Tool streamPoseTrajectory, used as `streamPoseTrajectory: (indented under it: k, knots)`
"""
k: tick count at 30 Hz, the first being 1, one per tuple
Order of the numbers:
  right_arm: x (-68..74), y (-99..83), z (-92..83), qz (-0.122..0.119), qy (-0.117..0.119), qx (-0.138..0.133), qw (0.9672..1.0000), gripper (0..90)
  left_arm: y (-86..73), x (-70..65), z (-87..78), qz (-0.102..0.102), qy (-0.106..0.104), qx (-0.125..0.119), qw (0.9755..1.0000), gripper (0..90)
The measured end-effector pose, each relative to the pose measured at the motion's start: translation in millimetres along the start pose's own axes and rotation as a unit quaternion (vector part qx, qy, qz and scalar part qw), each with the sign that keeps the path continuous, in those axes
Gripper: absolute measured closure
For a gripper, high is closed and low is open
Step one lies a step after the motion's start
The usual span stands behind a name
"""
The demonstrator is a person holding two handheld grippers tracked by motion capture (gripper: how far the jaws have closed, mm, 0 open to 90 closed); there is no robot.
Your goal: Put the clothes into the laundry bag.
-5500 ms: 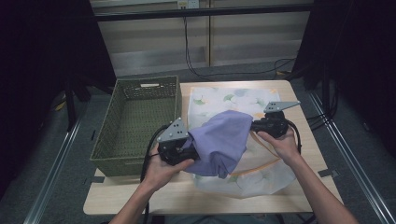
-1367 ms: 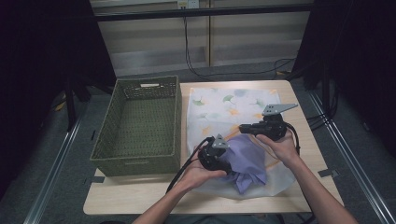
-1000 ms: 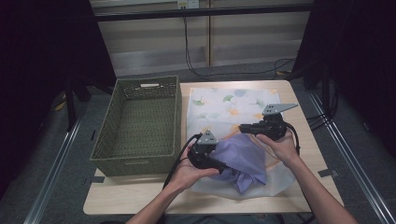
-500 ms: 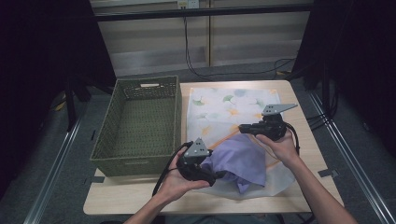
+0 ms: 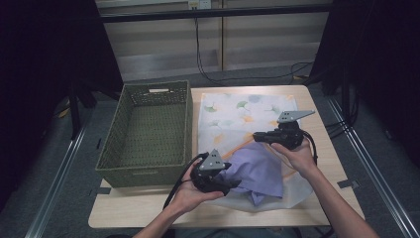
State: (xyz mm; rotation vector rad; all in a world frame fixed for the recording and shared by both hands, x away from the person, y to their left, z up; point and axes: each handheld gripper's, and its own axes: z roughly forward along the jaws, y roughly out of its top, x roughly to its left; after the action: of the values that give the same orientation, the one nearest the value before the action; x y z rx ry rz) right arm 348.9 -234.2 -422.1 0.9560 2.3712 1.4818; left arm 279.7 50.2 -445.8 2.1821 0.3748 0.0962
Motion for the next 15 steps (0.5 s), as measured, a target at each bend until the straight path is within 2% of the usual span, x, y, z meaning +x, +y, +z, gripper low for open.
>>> streamPoseTrajectory:
  k: [1,2,4,8,10,11,13,14,15]
  knots:
    - [0.0,-0.1,0.1,0.000,0.000,0.000,1.0000,87.6,-2.1,-0.5,5.6,0.004,0.008,0.013,0.9999,35.5]
    - [0.0,-0.1,0.1,-0.001,0.000,0.000,1.0000,87.6,-4.0,-0.6,10.7,0.008,0.009,0.017,0.9998,33.1]
    - [0.2,0.0,-0.1,0.000,-0.002,0.000,1.0000,87.6,-7.3,0.0,18.9,0.007,0.001,0.033,0.9994,31.7]
    - [0.4,-1.5,2.9,0.000,0.000,0.006,1.0000,87.6,-16.8,-1.7,33.4,0.008,0.003,0.061,0.9981,26.7]
    - [0.9,-2.3,5.3,-0.001,0.002,0.010,0.9999,87.5,-19.0,-2.2,36.4,0.014,0.002,0.066,0.9977,24.9]
    - [1.8,-2.4,6.3,-0.003,0.002,0.012,0.9999,87.5,-18.4,-1.6,36.0,0.021,0.000,0.079,0.9966,24.2]
    - [2.8,-1.9,7.0,-0.004,0.003,0.012,0.9999,87.5,-20.9,-4.5,40.2,0.017,-0.007,0.076,0.9969,22.3]
    - [3.2,-1.6,6.7,-0.003,0.004,0.011,0.9999,87.5,-21.7,-5.8,41.4,0.023,-0.002,0.086,0.9960,22.2]
    - [3.1,-1.6,6.4,-0.003,0.004,0.011,0.9999,87.5,-23.0,-6.0,43.9,0.025,-0.007,0.089,0.9957,22.4]
